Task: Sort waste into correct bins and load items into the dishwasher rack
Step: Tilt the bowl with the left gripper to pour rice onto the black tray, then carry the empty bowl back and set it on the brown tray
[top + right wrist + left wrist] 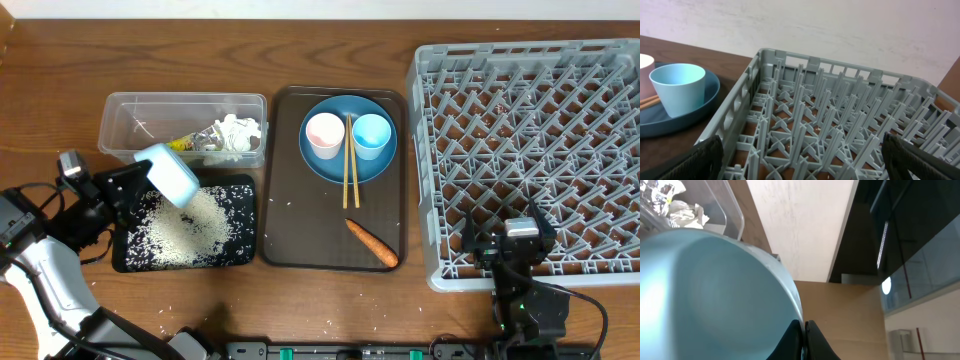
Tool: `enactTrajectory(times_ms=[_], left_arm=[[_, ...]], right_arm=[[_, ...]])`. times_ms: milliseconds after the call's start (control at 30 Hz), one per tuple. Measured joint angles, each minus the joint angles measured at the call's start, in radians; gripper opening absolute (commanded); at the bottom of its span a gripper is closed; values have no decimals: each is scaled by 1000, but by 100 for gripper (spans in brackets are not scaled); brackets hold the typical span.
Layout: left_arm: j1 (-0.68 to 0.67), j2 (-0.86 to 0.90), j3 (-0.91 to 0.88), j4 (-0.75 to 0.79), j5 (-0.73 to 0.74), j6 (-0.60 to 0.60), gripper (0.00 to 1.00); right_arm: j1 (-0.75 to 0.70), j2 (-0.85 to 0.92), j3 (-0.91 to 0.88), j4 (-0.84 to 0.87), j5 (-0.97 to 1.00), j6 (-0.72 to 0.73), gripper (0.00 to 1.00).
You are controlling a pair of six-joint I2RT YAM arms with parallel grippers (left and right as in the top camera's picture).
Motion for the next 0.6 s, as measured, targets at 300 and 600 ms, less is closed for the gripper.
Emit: enactTrajectory(times_ms=[300,600], left_arm=[[-14,0,0,78,0,-4,6],[-93,0,0,106,-109,-5,6]], right_arm=[[0,0,0,0,0,0,99],[0,0,0,0,0,0,99]])
